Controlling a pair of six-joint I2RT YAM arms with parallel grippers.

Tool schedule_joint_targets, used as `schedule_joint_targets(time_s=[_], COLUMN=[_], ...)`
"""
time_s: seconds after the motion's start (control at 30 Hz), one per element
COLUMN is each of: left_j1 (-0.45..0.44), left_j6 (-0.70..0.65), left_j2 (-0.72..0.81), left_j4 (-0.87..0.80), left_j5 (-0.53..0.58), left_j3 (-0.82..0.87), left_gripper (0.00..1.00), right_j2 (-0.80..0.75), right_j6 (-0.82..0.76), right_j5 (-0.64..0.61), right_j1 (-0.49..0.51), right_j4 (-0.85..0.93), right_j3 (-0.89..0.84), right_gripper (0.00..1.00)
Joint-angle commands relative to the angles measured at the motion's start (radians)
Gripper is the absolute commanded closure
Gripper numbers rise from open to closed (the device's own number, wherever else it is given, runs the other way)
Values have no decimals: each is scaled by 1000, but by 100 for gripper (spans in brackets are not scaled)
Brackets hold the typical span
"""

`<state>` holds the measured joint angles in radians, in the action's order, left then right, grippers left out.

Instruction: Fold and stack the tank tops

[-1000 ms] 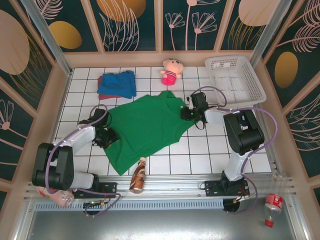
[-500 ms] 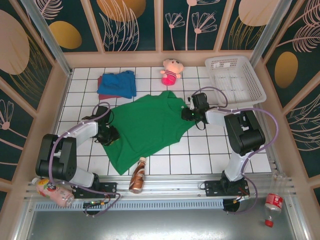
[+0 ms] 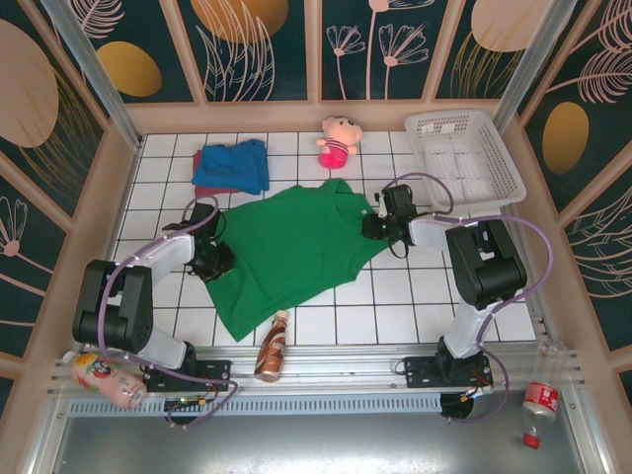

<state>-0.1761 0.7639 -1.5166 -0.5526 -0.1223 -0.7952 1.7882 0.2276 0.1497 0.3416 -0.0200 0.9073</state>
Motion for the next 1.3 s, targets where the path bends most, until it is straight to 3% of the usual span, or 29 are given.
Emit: schedule_joint_targets(time_s=[0.0,0.97,1.27], left_j1=[-5,-13,-17], left_j6=[-9,-27,-29], left_j2=[-5,-75,-87], left_j4=[-29,-6,4], left_j5=[12,-10,-10], left_j3=[-5,-53,-44], left_gripper=[81,79,87], right_j2=[9,22,23], right_j6=[21,29,31], right_j5=[-29,6,13], right_j1=[-13,-16,-16], right_j4=[88,77,75], right_j3=[-38,-44,-49], right_gripper=[66,70,71])
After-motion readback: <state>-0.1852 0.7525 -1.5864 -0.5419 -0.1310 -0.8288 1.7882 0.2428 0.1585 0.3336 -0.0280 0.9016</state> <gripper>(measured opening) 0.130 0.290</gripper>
